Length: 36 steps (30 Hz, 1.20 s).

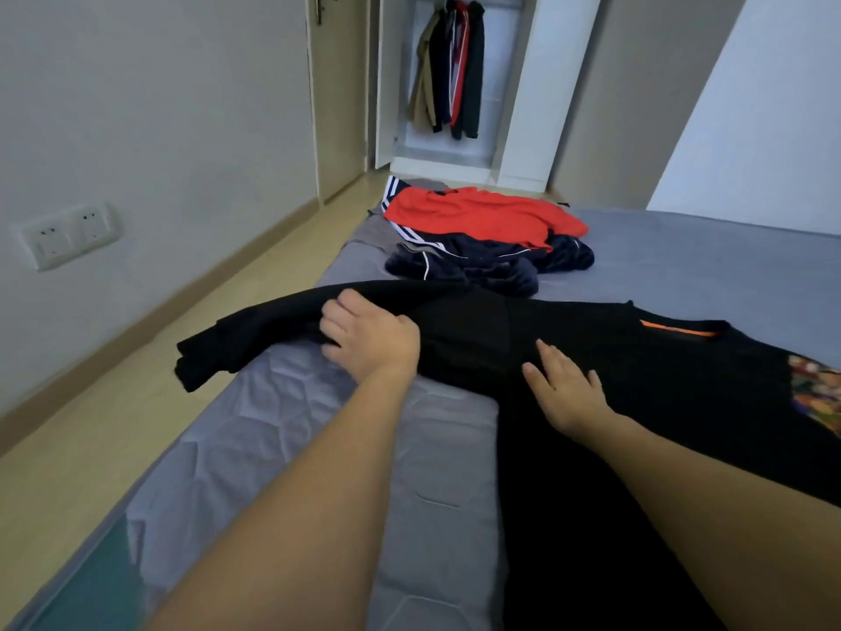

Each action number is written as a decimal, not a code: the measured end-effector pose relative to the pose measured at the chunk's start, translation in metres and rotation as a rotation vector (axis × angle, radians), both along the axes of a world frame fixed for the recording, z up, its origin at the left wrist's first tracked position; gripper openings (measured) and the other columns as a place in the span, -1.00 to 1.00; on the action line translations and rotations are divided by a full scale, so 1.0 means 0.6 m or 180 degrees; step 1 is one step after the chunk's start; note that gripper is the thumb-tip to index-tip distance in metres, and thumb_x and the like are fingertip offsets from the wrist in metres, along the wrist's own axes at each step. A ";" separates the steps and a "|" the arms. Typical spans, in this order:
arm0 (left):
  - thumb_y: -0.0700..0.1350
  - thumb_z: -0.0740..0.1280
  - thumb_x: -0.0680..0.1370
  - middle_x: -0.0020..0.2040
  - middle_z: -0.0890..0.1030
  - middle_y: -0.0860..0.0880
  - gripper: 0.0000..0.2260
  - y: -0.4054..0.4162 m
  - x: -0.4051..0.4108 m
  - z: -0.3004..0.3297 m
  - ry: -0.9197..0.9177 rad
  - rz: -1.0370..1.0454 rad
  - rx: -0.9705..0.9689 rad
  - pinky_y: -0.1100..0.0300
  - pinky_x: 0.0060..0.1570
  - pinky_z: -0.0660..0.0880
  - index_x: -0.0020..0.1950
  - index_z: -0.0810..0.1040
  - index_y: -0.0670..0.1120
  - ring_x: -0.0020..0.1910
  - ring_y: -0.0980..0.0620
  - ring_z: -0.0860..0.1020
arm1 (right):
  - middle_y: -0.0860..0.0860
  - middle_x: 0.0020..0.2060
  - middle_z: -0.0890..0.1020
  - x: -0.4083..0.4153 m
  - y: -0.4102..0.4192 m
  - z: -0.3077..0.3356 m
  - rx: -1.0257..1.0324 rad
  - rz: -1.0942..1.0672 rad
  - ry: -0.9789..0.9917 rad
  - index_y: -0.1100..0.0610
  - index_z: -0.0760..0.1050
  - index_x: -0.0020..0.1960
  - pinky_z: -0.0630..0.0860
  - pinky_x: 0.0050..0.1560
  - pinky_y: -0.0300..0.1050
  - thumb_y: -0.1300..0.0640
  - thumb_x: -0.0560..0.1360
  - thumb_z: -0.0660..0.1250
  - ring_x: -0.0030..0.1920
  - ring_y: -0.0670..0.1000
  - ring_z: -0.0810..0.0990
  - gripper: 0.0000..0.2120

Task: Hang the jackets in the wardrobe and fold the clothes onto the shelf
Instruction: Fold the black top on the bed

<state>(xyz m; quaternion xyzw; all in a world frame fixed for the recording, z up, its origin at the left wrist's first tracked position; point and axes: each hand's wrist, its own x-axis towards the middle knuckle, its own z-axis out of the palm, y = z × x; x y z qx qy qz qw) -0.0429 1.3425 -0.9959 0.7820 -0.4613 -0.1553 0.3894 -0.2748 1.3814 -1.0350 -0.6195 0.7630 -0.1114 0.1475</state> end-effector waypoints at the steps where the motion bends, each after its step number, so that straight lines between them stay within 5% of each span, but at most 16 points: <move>1: -0.03 0.31 0.44 0.44 0.20 -0.16 -0.46 0.008 -0.037 -0.006 -0.0564 -0.0488 -0.0040 -0.27 0.37 0.13 0.36 0.24 -0.11 0.43 -0.19 0.16 | -0.02 0.57 0.00 -0.038 0.005 0.000 0.0211 -0.0121 0.0180 -0.11 -0.10 0.57 -0.18 0.50 0.23 -0.28 0.60 -0.12 0.56 0.05 -0.04 -0.40; 4: 0.13 0.16 0.55 0.59 -0.06 -0.06 -0.42 0.007 -0.169 -0.027 -0.1273 -0.1935 0.0654 -0.39 0.40 -0.20 0.54 0.11 0.04 0.56 -0.18 -0.13 | -0.02 0.58 -0.07 -0.180 0.040 -0.021 0.0637 -0.0462 0.0539 -0.16 -0.15 0.57 -0.23 0.46 0.29 -0.34 0.58 -0.18 0.56 0.11 -0.12 -0.39; 8: 0.36 -0.05 0.57 0.60 -0.24 0.04 -0.38 -0.004 -0.344 -0.067 -0.1544 -0.3004 0.1472 -0.43 0.34 -0.33 0.58 -0.14 0.23 0.55 -0.15 -0.30 | -0.06 0.57 -0.14 -0.388 0.093 -0.052 0.0675 -0.0823 0.0789 -0.18 -0.18 0.55 -0.27 0.47 0.26 -0.39 0.53 -0.23 0.56 0.04 -0.18 -0.35; 13: 0.49 -0.21 0.46 0.58 -0.31 0.01 -0.28 -0.054 -0.478 -0.130 -0.1991 -0.2559 0.1544 -0.53 0.20 -0.39 0.55 -0.27 0.23 0.53 -0.19 -0.36 | -0.02 0.56 -0.23 -0.573 0.080 -0.083 0.0499 -0.0911 0.0971 -0.24 -0.34 0.51 -0.35 0.43 0.20 -0.50 0.42 -0.34 0.55 0.08 -0.26 -0.27; 19: 0.56 -0.29 0.35 0.59 -0.29 -0.03 -0.15 -0.166 -0.581 -0.148 -0.2084 -0.2175 0.1316 -0.51 0.19 -0.41 0.56 -0.25 0.20 0.54 -0.12 -0.35 | 0.03 0.57 -0.19 -0.691 -0.020 -0.099 0.0028 -0.0968 0.0841 -0.17 -0.30 0.54 -0.32 0.47 0.14 -0.57 0.19 -0.52 0.55 0.05 -0.25 -0.01; 23: 0.44 -0.23 0.50 0.62 -0.08 -0.05 -0.26 -0.231 -0.625 -0.165 -0.2167 -0.2221 0.0822 -0.44 0.31 -0.36 0.60 -0.11 0.09 0.58 -0.07 -0.18 | 0.06 0.57 0.00 -0.744 -0.080 -0.104 -0.0208 -0.0715 0.1058 -0.09 -0.14 0.57 -0.18 0.50 0.15 -0.54 0.35 -0.37 0.56 0.08 -0.08 -0.09; 27: 0.11 -0.03 0.58 0.42 0.33 -0.12 -0.50 -0.251 -0.640 -0.171 -0.1886 -0.2450 -0.0335 -0.23 0.48 -0.08 0.51 0.24 0.04 0.43 -0.14 0.23 | 0.10 0.36 0.39 -0.757 -0.117 -0.098 -0.0694 -0.0461 0.1377 0.03 0.30 0.41 0.18 0.38 0.13 -0.38 0.52 -0.12 0.39 0.14 0.31 -0.32; 31: -0.06 0.20 0.40 0.07 0.44 -0.16 -0.64 -0.220 -0.637 -0.166 -0.2158 -0.2098 -0.1251 -0.07 0.25 0.25 0.17 0.47 -0.12 0.09 -0.20 0.37 | 0.18 -0.02 0.47 -0.731 -0.100 -0.089 -0.1568 -0.0127 0.1628 0.20 0.44 0.06 0.35 0.05 0.09 0.01 0.47 0.23 0.03 0.22 0.43 -0.71; 33: -0.15 0.29 0.36 0.00 0.43 -0.18 -0.74 -0.191 -0.631 -0.154 -0.2345 -0.1968 -0.1306 -0.06 0.17 0.29 0.02 0.45 -0.16 0.02 -0.21 0.39 | 0.22 -0.08 0.47 -0.711 -0.069 -0.078 -0.1707 -0.0226 0.1848 0.24 0.44 -0.02 0.33 -0.05 0.11 0.15 0.38 0.32 -0.04 0.24 0.43 -0.77; 36: -0.18 0.37 0.36 0.06 0.46 -0.15 -0.75 -0.145 -0.606 -0.122 -0.2536 -0.2077 -0.0957 -0.12 0.36 0.24 0.01 0.48 -0.16 0.10 -0.20 0.42 | 0.16 -0.09 0.49 -0.688 -0.015 -0.044 -0.1381 -0.0302 0.2128 0.19 0.44 0.00 0.31 -0.10 0.06 0.24 0.38 0.32 -0.06 0.22 0.45 -0.80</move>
